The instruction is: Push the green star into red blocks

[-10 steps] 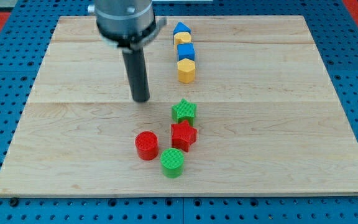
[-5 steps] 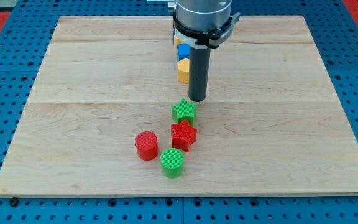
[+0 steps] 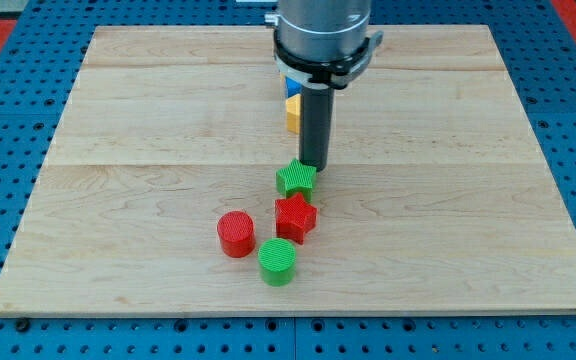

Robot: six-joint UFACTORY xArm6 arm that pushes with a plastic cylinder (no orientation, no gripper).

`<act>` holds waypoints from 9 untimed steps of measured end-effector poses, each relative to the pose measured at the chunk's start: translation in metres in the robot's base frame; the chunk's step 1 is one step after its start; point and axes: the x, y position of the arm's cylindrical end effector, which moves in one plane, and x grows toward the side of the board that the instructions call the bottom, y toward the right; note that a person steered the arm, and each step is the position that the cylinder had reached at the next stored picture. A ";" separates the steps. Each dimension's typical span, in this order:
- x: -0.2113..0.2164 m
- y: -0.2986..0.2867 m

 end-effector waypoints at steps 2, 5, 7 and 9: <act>-0.004 0.039; 0.005 0.053; 0.027 0.030; 0.027 0.019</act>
